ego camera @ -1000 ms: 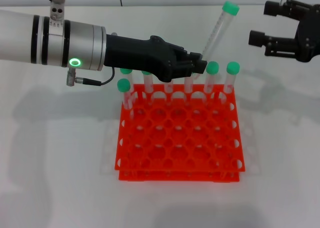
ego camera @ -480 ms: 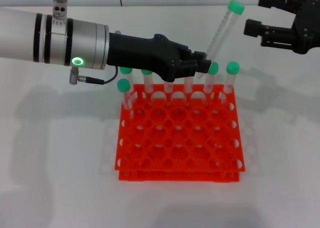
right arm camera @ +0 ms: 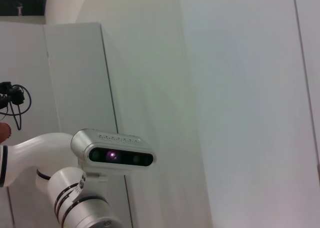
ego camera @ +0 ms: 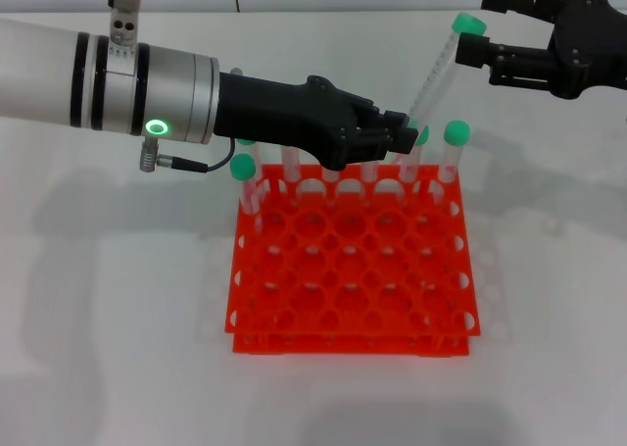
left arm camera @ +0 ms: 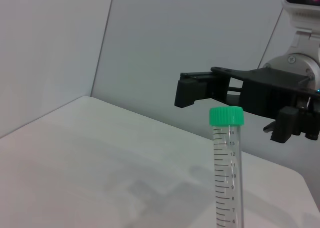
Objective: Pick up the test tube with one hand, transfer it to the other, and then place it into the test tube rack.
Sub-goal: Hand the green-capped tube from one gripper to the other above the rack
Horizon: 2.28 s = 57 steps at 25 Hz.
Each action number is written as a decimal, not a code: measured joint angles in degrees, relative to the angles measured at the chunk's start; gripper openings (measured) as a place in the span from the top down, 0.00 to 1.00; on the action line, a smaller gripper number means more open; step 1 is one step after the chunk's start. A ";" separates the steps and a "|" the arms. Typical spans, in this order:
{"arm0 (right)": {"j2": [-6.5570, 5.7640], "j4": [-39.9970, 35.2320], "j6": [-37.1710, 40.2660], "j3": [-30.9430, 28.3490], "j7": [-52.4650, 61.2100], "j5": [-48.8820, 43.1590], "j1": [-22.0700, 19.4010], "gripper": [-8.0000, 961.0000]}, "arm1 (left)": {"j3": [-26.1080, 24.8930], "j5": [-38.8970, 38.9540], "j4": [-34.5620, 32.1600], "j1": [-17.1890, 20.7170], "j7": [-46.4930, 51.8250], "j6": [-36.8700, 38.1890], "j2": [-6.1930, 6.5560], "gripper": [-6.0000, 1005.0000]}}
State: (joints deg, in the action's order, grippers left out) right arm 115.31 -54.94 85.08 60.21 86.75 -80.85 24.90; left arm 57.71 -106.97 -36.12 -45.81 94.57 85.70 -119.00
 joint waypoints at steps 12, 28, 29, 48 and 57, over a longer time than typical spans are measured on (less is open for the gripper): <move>0.00 1.07 -0.22 0.00 -0.11 0.00 0.23 0.26 | 0.04 0.08 -0.31 -0.29 0.03 0.00 0.00 0.84; 0.00 1.16 -0.43 0.00 -0.19 0.00 0.60 0.40 | 0.03 0.10 -0.09 -0.69 0.00 0.00 0.00 0.84; 0.00 1.20 -0.44 0.00 -0.19 -0.01 0.63 0.41 | 0.04 0.10 -0.09 -0.69 0.00 -0.01 0.00 0.84; 0.00 1.51 -0.62 0.00 -0.18 -0.08 1.18 0.68 | 0.03 0.09 -0.35 -0.86 0.00 -0.01 0.01 0.85; -0.09 1.50 -0.28 -0.01 -0.18 -0.30 1.47 0.69 | 0.04 0.08 -0.33 -0.86 -0.01 0.00 0.00 0.85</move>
State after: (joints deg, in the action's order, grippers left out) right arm 115.22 -53.44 84.80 60.19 86.57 -81.15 26.37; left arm 57.74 -106.89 -36.45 -46.67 94.56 85.69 -119.00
